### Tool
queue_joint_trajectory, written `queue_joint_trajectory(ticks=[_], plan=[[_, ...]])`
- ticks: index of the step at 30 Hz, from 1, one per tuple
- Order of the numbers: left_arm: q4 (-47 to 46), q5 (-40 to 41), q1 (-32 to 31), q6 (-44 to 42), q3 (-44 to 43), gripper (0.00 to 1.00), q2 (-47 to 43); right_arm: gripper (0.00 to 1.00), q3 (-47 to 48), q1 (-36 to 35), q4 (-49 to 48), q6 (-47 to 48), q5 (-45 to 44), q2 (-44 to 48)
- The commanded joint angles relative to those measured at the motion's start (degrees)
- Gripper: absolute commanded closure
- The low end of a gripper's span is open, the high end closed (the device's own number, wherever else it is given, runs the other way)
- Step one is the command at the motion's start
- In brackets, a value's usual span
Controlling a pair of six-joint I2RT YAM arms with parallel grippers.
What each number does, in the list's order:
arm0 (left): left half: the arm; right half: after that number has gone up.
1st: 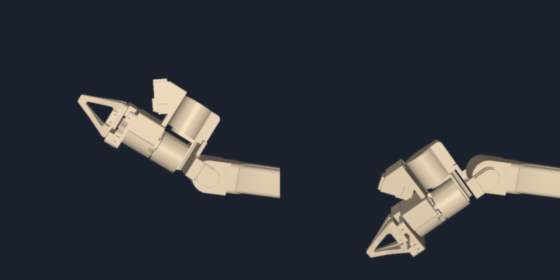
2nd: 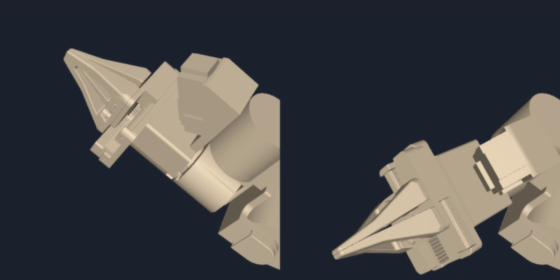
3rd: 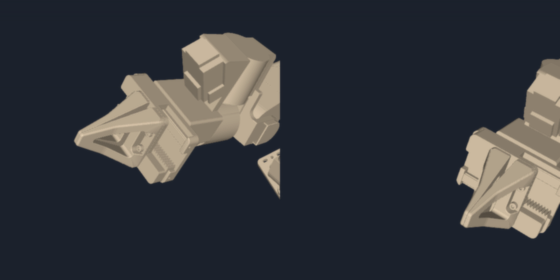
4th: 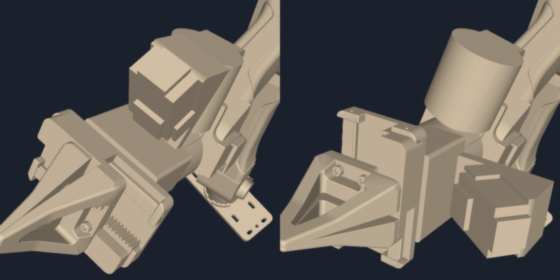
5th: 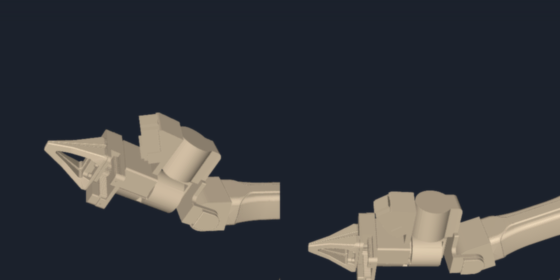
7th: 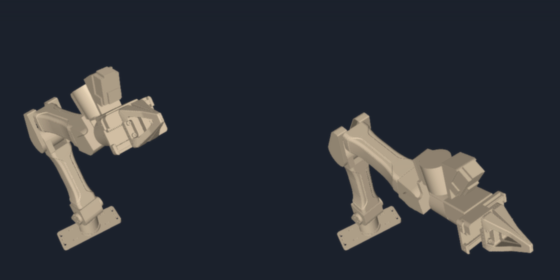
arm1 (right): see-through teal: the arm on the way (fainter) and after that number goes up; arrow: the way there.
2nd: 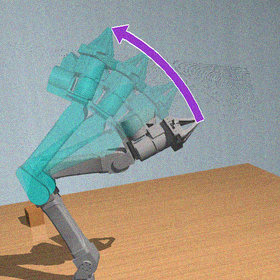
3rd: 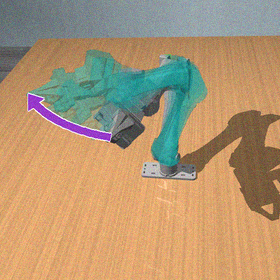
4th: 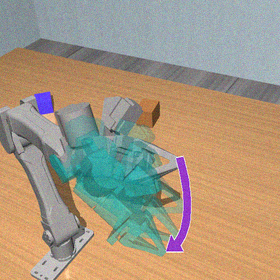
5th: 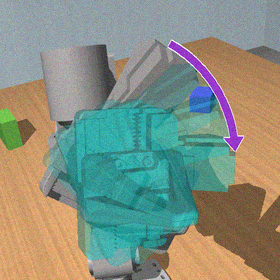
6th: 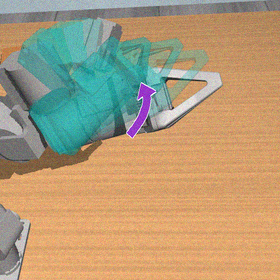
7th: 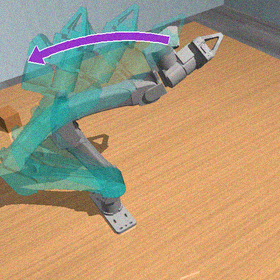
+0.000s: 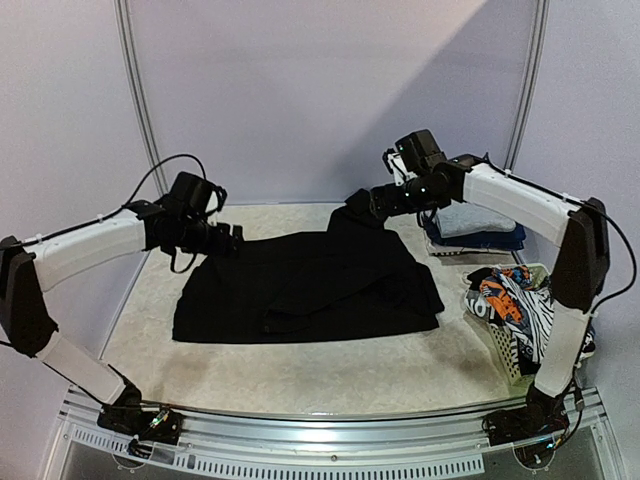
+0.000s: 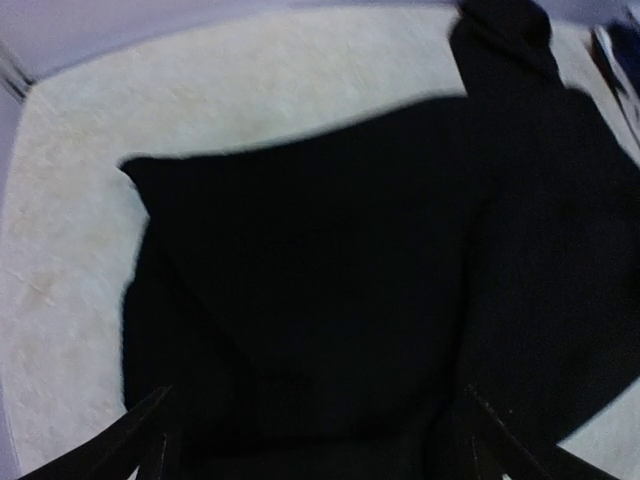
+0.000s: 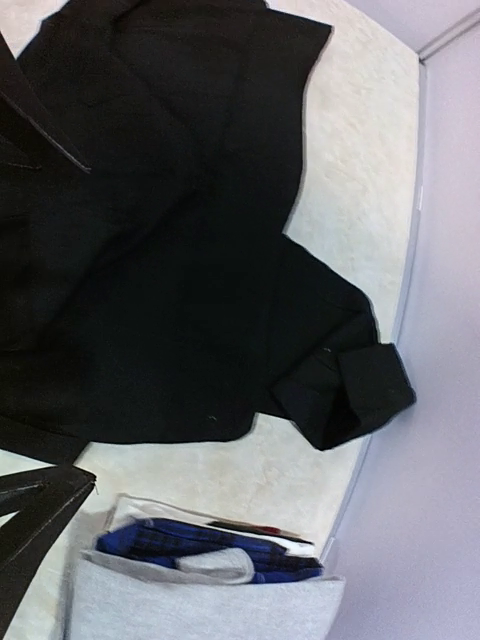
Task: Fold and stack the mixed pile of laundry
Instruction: Adjust the 1/3-folded shirt at the center of the board.
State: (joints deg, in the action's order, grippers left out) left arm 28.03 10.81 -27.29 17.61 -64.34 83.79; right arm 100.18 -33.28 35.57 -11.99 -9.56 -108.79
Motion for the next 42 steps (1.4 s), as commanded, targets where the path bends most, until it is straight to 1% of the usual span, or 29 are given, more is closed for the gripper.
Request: queue_joint_trajectory(ticks=[1, 5, 7, 10, 12, 13, 15, 17, 19, 20, 22, 24, 26, 28, 30, 32, 34, 35, 36, 42], plan=[[5.5, -1.9, -8.5, 0.4, 6.9, 0.07, -4.7, 0.01, -13.3, -1.2, -4.5, -3.6, -0.5, 8.1], [6.3, -3.7, -16.1, 2.2, 10.0, 0.09, -5.3, 0.02, -26.4, -2.7, -8.9, -7.4, 3.1, 15.4], [5.7, -4.7, -19.0, 2.7, 10.9, 0.09, -4.7, 0.07, -31.6, -2.8, -10.6, -8.9, 6.5, 18.9], [4.5, -5.3, -21.8, 3.1, 11.5, 0.10, -2.5, 0.17, -37.8, -3.5, -13.1, -10.9, 12.3, 22.3], [3.7, -4.9, -22.9, 3.2, 11.4, 0.12, -0.1, 0.30, -41.1, -3.9, -14.1, -11.9, 14.1, 24.4], [2.7, -4.2, -23.3, 3.4, 11.4, 0.13, 1.0, 0.34, -42.7, -4.0, -14.8, -12.3, 15.1, 24.9], [0.9, -3.5, -23.4, 3.7, 11.6, 0.16, 3.1, 0.48, -45.7, -4.1, -17.4, -12.6, 17.6, 25.9], [-0.3, -3.1, -23.4, 4.1, 11.2, 0.22, 5.3, 0.63, -47.7, -4.1, -20.2, -13.0, 20.4, 25.7], [-0.6, -2.1, -23.5, 4.2, 10.0, 0.25, 7.8, 0.77, -48.5, -4.1, -22.8, -13.1, 23.0, 24.3], [-0.8, -1.6, -23.6, 4.1, 9.6, 0.26, 8.8, 0.81, -48.6, -4.2, -23.9, -13.2, 23.6, 23.6], [-0.9, -0.5, -23.6, 4.0, 8.8, 0.28, 10.6, 0.84, -48.1, -4.2, -24.8, -13.2, 24.0, 21.9], [-1.4, -0.2, -23.6, 4.0, 8.3, 0.31, 11.9, 0.85, -47.4, -4.2, -24.9, -12.9, 23.8, 19.9], [-1.8, -0.1, -23.6, 4.0, 8.0, 0.36, 13.0, 0.85, -47.0, -4.2, -25.1, -12.7, 23.6, 18.9], [-2.1, 0.1, -23.6, 4.0, 7.5, 0.47, 13.9, 0.85, -46.6, -4.2, -25.3, -12.5, 23.4, 18.1], [-2.4, 0.1, -23.7, 4.1, 7.1, 0.62, 14.2, 0.85, -46.3, -4.2, -25.2, -12.2, 23.0, 17.4], [-2.8, 0.3, -23.8, 4.0, 6.7, 0.73, 14.0, 0.85, -46.1, -4.2, -25.0, -12.0, 22.5, 16.8], [-2.5, 1.0, -24.0, 3.7, 5.8, 0.88, 13.7, 0.85, -45.8, -4.2, -24.4, -11.8, 21.8, 16.2], [-1.9, 1.4, -24.1, 3.4, 5.1, 0.90, 13.5, 0.85, -45.6, -4.2, -24.1, -11.7, 21.6, 15.9], [-0.9, 2.2, -24.1, 3.1, 4.1, 0.99, 13.5, 0.85, -45.5, -4.2, -23.9, -11.7, 21.3, 15.8], [9.1, 11.3, -24.6, 0.0, -6.5, 1.00, 12.8, 0.84, -45.2, -4.2, -24.2, -12.1, 21.0, 17.5]])
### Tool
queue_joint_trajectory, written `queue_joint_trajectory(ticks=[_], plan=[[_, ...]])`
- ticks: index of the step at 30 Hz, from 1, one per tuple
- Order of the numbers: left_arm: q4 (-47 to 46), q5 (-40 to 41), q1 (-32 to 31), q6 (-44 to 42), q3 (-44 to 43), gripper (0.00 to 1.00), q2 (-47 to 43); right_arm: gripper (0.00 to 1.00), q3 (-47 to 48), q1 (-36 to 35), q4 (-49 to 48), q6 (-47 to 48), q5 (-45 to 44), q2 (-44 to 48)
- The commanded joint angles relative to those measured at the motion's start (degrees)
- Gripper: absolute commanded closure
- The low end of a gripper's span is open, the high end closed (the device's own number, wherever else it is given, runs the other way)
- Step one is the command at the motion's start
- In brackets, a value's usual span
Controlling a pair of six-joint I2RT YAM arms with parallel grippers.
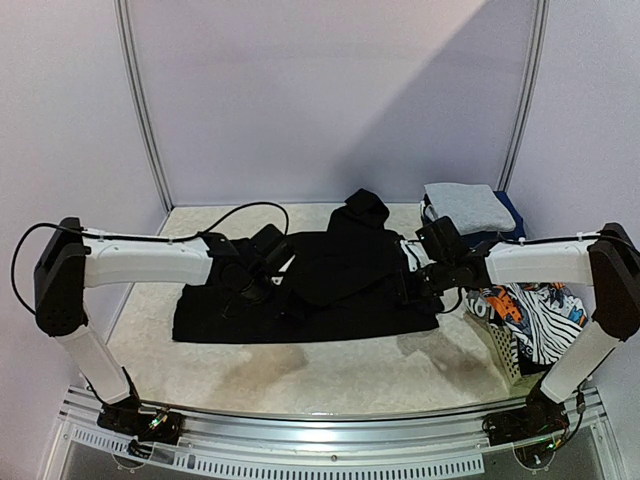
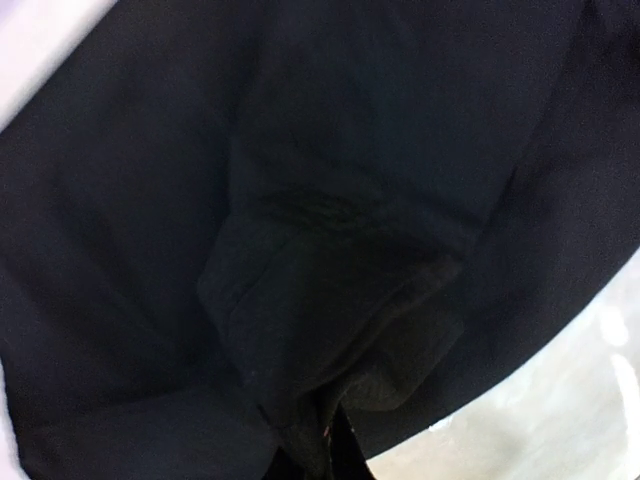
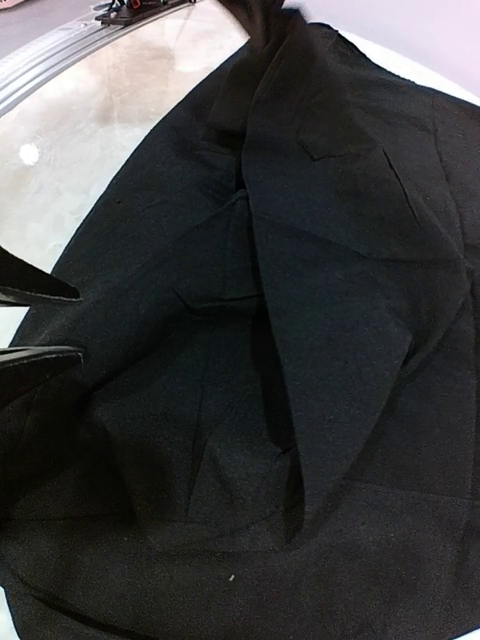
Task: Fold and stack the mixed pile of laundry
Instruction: Adjust the 1/3-folded shirt at the center of the board.
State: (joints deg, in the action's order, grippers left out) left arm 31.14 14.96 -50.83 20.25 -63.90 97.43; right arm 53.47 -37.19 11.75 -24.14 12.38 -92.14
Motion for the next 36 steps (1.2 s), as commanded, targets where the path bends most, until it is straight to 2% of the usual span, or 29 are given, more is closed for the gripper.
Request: queue_joint_trajectory(ticks=[1, 10, 21, 29, 36], plan=[[7.3, 8.6, -1.0, -3.5, -9.5, 1.00, -1.1, 0.84, 1.3, -0.3, -1.1, -0.3, -0.5, 1.5], [16.0, 19.6, -1.0, -11.9, -27.3, 1.00, 1.1, 0.85, -0.6, -1.4, -8.5, -3.8, 7.1, 1.2], [14.4, 26.5, -1.0, -23.5, -43.8, 1.00, 8.7, 0.85, 1.2, -2.4, -18.1, -6.4, 10.1, -8.3], [15.3, 29.0, -0.9, -27.4, -51.5, 1.00, 11.9, 0.87, 0.7, -2.4, -19.1, -7.8, 1.6, -13.9], [13.3, 31.3, -0.6, -28.6, -46.7, 1.00, 9.0, 0.88, 0.7, -2.4, -16.2, -7.5, -10.4, -18.6]])
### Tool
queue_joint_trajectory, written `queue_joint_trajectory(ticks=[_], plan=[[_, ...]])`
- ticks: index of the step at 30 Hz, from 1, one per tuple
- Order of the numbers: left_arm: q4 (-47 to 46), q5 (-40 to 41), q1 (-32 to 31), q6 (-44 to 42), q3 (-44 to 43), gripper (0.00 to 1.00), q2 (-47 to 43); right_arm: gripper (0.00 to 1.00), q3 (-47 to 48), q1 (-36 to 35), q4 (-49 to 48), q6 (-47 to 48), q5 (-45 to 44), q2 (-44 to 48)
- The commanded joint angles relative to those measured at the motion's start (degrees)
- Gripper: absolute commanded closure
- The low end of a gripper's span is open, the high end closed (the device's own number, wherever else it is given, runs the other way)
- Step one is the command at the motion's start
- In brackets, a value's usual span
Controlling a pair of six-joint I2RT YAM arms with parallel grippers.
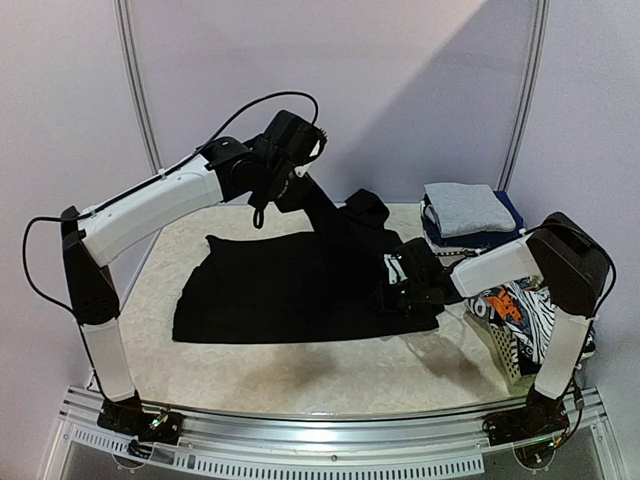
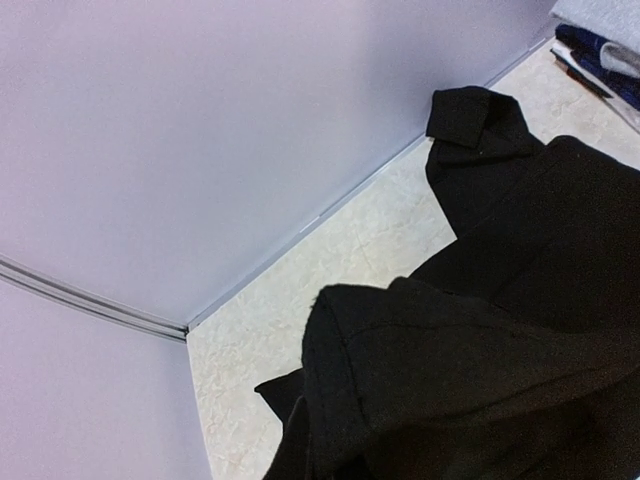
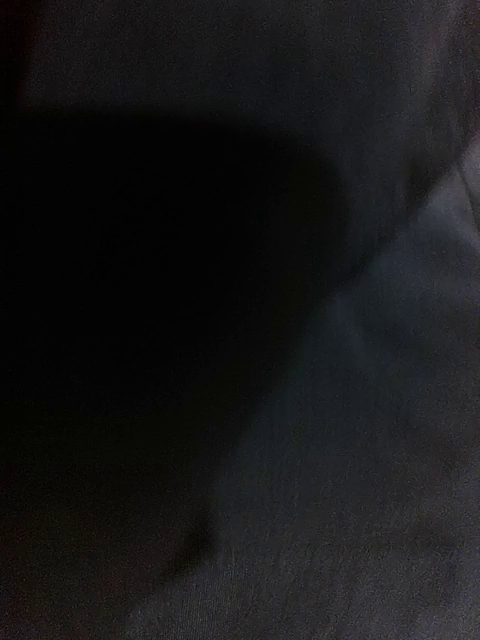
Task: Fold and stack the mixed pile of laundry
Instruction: Adjust the 1/3-folded shirt at the center of the board.
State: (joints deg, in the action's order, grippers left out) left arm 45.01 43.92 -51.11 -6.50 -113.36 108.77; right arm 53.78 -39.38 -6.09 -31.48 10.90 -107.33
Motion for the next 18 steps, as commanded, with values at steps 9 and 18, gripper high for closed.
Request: queue_joint_trajectory(ticks=[9, 18], plan=[[-5.0, 6.7, 0.2, -1.7, 14.8, 1.00, -10.7, 0.88, 0.5, -0.2, 3.3, 0.2, -10.6, -4.1], [-10.8, 8.0, 0.2, 0.4, 30.4, 1.00, -13.8, 0.56, 1.8, -0.2, 8.7, 7.3, 13.1, 4.1]])
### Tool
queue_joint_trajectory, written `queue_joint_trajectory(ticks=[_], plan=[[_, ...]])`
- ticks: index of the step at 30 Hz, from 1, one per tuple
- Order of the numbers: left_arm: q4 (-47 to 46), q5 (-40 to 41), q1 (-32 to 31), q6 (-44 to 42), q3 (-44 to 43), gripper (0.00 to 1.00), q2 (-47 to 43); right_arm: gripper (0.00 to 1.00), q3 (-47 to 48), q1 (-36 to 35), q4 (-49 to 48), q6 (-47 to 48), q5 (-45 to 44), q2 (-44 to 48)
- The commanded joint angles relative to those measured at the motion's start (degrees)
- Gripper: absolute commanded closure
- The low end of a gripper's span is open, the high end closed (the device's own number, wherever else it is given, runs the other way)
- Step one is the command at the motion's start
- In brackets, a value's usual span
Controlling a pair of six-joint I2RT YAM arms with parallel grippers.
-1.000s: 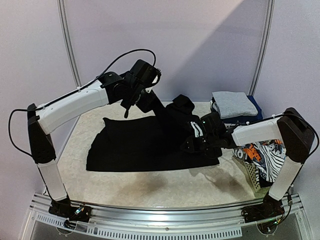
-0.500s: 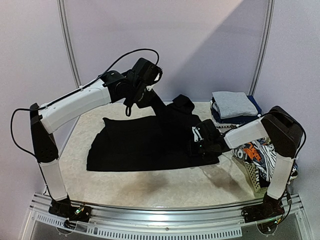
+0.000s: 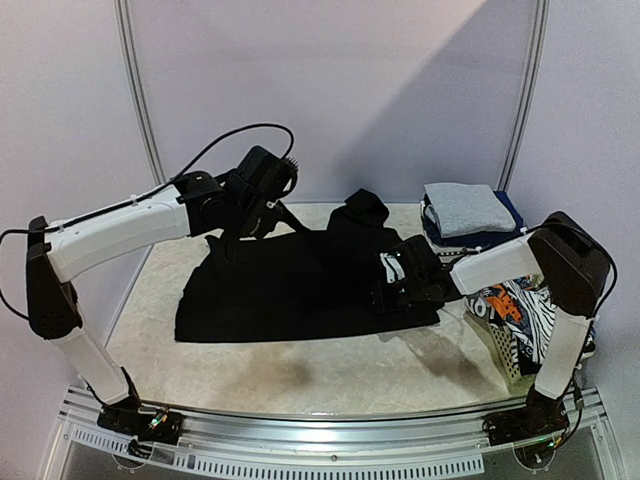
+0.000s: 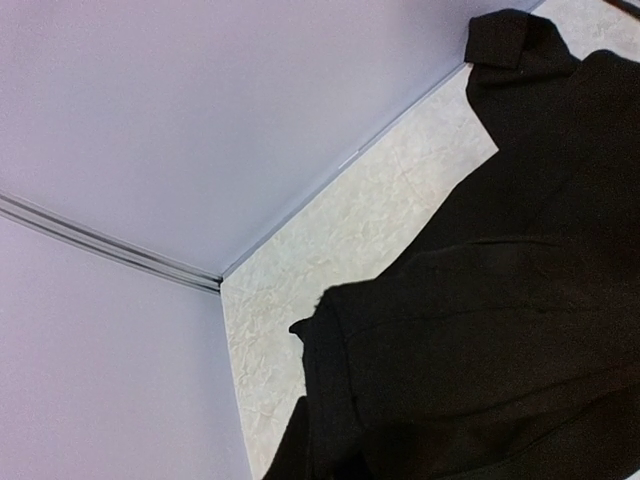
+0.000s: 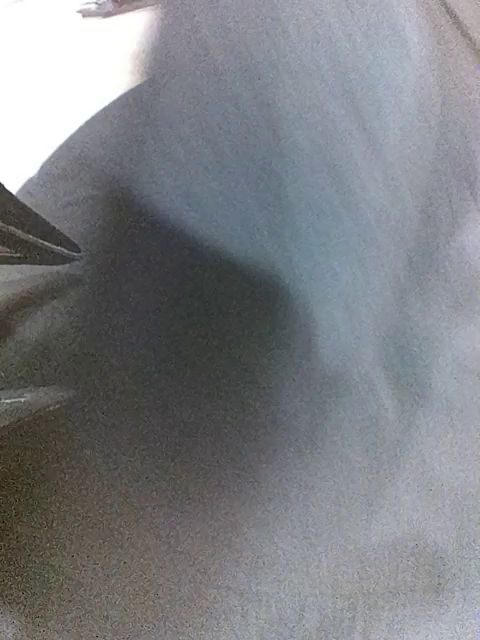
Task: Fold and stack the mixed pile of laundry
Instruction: Adjust the 1/3-folded shirt at the center of the board.
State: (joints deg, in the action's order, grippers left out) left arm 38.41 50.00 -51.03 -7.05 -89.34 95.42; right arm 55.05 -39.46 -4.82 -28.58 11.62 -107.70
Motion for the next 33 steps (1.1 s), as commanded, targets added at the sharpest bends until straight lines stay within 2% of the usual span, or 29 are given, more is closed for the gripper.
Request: queue_joint_trajectory(ticks=[1, 5, 11, 15, 20, 24, 28, 33], plan=[[-5.6, 2.4, 0.2, 0.6, 8.1, 1.00, -0.7, 0.53, 0.4, -0.2, 8.5, 4.9, 14.8, 5.5], [-9.3, 1.3, 0.6, -0.8, 13.6, 1.00, -1.8, 0.46, -2.2, -0.1, 10.9, 6.8, 21.0, 10.6], [-8.4, 0.6, 0.8, -0.3, 18.8, 1.00, -2.0, 0.44, -9.0, -0.2, 5.4, 3.7, 26.9, 20.1], [-8.2, 0.5, 0.7, 1.2, 22.9, 1.00, -2.4, 0.42, -8.6, -0.2, 6.9, 2.7, 22.4, 23.1], [-7.6, 0.8, 1.2, 4.5, 25.3, 1.00, -2.1, 0.34, -7.4, -0.2, 7.7, 2.0, 15.3, 20.4], [-6.3, 0.9, 2.5, 6.4, 21.9, 1.00, -1.4, 0.29, -5.0, -0.3, 6.6, 1.2, 12.8, 16.9], [-5.3, 1.5, 4.3, 4.7, 14.7, 1.00, 0.6, 0.29, -3.7, -1.4, 6.5, 2.3, 13.4, 16.3], [-3.6, 0.1, 5.3, 0.1, 0.9, 1.00, 4.5, 0.38, -4.7, -5.4, 2.7, 3.2, 13.7, 19.3]])
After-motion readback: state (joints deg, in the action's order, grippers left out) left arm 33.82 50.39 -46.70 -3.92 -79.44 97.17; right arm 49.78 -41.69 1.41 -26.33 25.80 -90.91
